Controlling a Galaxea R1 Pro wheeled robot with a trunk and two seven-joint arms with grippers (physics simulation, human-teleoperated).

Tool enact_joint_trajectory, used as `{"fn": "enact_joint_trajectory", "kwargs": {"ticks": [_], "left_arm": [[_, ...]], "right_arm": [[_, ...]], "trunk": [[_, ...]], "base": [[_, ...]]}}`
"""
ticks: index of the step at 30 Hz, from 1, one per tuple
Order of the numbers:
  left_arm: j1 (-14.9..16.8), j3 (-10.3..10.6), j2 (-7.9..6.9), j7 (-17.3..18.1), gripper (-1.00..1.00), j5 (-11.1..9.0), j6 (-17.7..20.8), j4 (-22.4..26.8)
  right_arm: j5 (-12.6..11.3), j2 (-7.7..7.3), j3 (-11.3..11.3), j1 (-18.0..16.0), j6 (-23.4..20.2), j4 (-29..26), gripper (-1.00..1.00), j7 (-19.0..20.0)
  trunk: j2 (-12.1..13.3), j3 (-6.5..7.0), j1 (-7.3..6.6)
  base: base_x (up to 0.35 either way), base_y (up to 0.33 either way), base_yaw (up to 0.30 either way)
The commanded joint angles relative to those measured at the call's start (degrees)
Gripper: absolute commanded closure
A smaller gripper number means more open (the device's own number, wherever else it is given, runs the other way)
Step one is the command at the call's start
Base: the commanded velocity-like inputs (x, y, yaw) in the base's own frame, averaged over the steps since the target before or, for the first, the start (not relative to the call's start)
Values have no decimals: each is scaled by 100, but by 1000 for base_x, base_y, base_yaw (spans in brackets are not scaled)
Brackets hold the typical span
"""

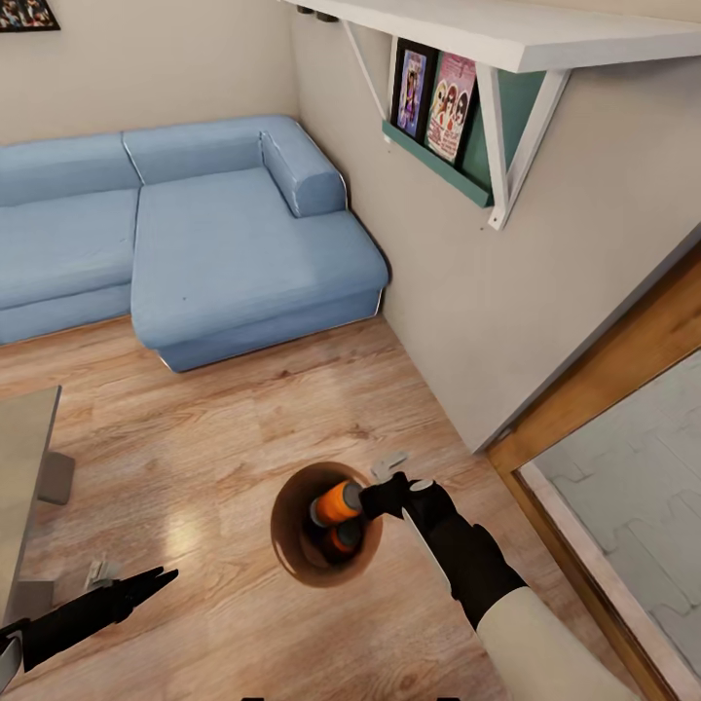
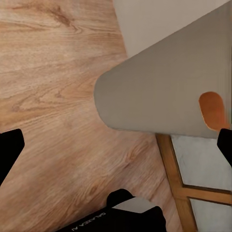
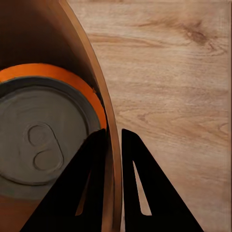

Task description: Put the three can of soda from the living room inside the tash can in the kitchen.

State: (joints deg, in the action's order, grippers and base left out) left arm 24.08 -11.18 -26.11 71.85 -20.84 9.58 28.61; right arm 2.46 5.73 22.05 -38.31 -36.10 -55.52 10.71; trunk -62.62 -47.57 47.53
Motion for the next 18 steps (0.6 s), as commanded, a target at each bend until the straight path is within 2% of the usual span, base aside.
{"fn": "enact_joint_trajectory", "kwargs": {"ticks": [1, 4, 18], "left_arm": [[0, 0, 0, 1, -100, -1, 0, -1], [0, 1, 0, 3, -100, -4, 0, 1], [0, 11, 8, 4, -100, -7, 0, -1]], "right_arm": [[-114, 1, 1, -1, -4, -3, 100, 45], [-114, 5, 1, -1, 15, -3, 100, 45], [-114, 7, 1, -1, 24, -3, 100, 46]], "trunk": [[0, 0, 0], [0, 0, 0], [-562, -251, 307]], "base": [[0, 0, 0], [0, 0, 0], [0, 0, 0]]}}
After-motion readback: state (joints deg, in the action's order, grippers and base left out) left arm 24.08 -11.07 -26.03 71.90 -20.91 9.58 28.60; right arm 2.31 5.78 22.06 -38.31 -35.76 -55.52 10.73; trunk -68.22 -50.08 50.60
